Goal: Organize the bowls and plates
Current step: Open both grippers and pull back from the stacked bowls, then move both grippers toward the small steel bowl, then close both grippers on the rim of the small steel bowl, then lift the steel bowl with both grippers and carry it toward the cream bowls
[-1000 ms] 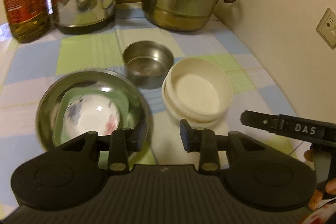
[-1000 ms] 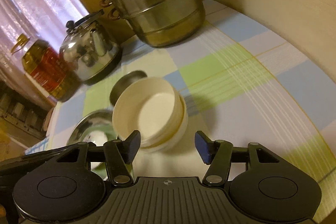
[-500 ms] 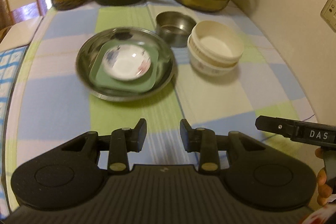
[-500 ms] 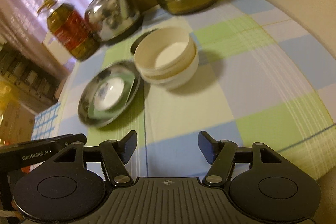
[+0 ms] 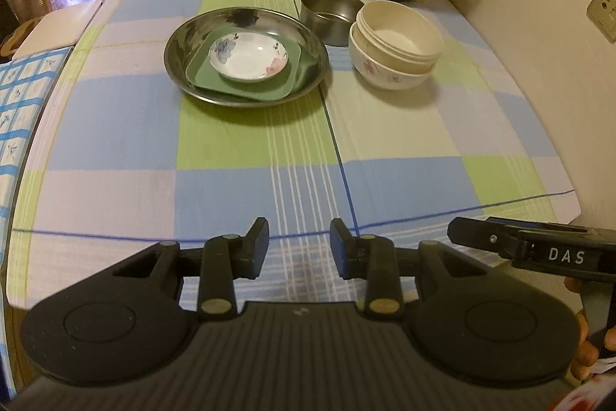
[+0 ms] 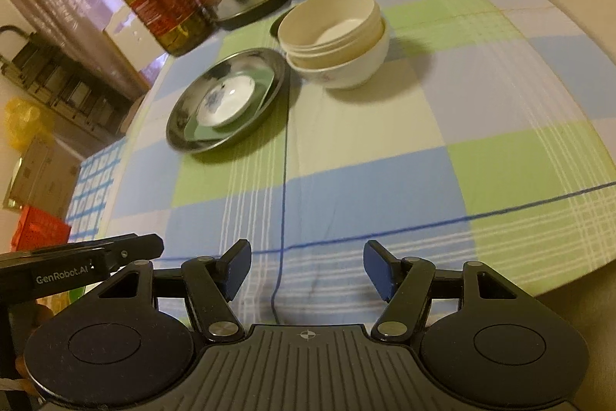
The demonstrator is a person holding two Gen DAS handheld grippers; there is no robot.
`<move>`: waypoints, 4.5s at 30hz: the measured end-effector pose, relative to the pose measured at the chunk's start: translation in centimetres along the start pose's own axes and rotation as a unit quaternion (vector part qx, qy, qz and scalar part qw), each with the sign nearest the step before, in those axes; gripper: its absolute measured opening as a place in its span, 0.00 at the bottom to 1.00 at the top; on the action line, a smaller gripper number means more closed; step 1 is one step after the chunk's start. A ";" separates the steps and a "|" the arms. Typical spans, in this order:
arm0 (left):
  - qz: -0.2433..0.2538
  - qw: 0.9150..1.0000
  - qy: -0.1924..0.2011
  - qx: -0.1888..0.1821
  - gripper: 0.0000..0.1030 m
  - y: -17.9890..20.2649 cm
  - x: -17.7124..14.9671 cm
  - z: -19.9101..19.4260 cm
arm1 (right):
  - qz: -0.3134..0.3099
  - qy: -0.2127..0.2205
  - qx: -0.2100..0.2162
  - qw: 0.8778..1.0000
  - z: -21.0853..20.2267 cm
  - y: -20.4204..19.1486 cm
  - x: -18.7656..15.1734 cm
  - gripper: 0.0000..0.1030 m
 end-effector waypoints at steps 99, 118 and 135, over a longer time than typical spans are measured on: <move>0.116 0.987 -0.027 -0.104 0.06 0.1 28.8 26.0 | 0.001 -0.007 -0.129 0.992 22.2 3.3 29.6 0.11; 0.099 0.990 0.033 -0.096 0.05 -1.0 31.0 21.9 | 0.011 0.053 -0.113 0.992 18.9 0.9 30.6 0.02; 0.081 0.990 0.070 -0.087 0.05 -3.9 27.3 13.0 | 0.002 0.077 -0.058 0.995 13.4 -5.1 26.9 0.03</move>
Point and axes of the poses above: each gripper's, at about its wrist camera, not at the fingertips, and z roughly the way its jaws point, y to its right, x to its top, the point moved 8 cm from there along z, roughly the way its jaws point, and after that the axes turned 1 degree about z, right-handed, at the moved point
